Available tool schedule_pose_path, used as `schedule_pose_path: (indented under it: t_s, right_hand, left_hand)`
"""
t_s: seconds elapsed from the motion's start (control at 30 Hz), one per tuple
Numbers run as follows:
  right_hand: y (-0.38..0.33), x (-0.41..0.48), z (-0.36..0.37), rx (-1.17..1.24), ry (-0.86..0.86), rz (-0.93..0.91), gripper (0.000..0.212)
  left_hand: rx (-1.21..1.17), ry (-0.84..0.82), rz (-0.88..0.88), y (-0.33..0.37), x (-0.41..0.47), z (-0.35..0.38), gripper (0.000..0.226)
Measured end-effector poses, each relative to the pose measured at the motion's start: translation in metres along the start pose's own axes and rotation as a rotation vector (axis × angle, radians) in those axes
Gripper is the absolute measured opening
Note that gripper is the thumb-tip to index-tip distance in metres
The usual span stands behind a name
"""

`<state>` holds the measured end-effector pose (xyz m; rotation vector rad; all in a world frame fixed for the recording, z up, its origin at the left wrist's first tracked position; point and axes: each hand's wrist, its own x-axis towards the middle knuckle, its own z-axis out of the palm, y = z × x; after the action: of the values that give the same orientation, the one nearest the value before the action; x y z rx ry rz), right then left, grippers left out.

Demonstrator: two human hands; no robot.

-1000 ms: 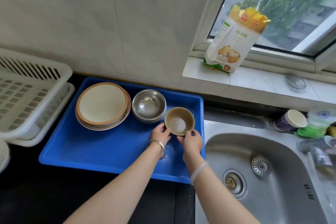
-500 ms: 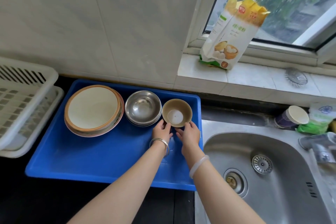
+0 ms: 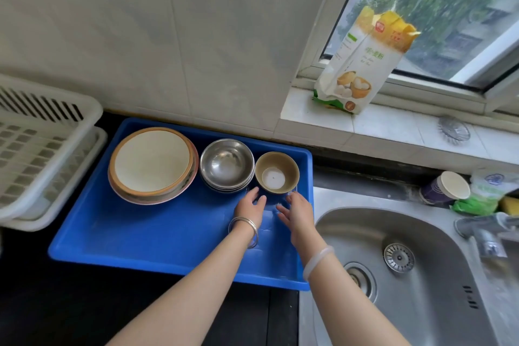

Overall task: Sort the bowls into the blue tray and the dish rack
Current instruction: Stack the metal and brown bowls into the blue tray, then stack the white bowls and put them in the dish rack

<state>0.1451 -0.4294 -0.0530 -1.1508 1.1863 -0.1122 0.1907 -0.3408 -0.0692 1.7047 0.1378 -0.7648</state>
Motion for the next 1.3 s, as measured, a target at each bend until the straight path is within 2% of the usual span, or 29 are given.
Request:
schedule_pose_path:
  t_s: [0.13, 0.3, 0.47, 0.67, 0.87, 1.0, 1.1, 1.2, 1.3]
  right_hand:
    - [0.015, -0.028, -0.005, -0.154, -0.031, -0.104, 0.021]
    - [0.031, -0.077, 0.024, -0.438, -0.196, -0.313, 0.025]
    - [0.057, -0.135, 0.097, -0.624, -0.447, -0.43, 0.025]
    - [0.11, -0.191, 0.19, -0.862, -0.739, -0.473, 0.026]
    - [0.143, -0.217, 0.287, -1.093, -0.797, -0.482, 0.041]
    - [0.147, -0.219, 0.327, -1.199, -0.749, -0.486, 0.047]
    - [0.153, -0.219, 0.345, -1.105, -0.725, -0.413, 0.031]
    - [0.159, -0.219, 0.357, -0.885, -0.686, -0.216, 0.024]
    - [0.161, -0.218, 0.364, -0.698, -0.641, -0.077, 0.019]
  left_hand:
    - [0.216, 0.021, 0.064, -0.007, -0.027, -0.032, 0.038]
    - [0.275, 0.156, 0.189, -0.016, -0.078, -0.097, 0.032]
    - [0.245, 0.439, 0.221, -0.046, -0.131, -0.177, 0.029]
    - [0.203, 0.893, 0.184, -0.1, -0.188, -0.271, 0.027]
    - [0.255, 1.238, 0.125, -0.141, -0.217, -0.355, 0.036]
    - [0.162, 1.298, -0.02, -0.16, -0.218, -0.385, 0.049]
    - [-0.074, 1.245, -0.041, -0.168, -0.215, -0.397, 0.057]
    - [-0.335, 1.205, -0.071, -0.169, -0.215, -0.403, 0.063]
    - [-0.445, 1.186, -0.065, -0.172, -0.216, -0.404, 0.055]
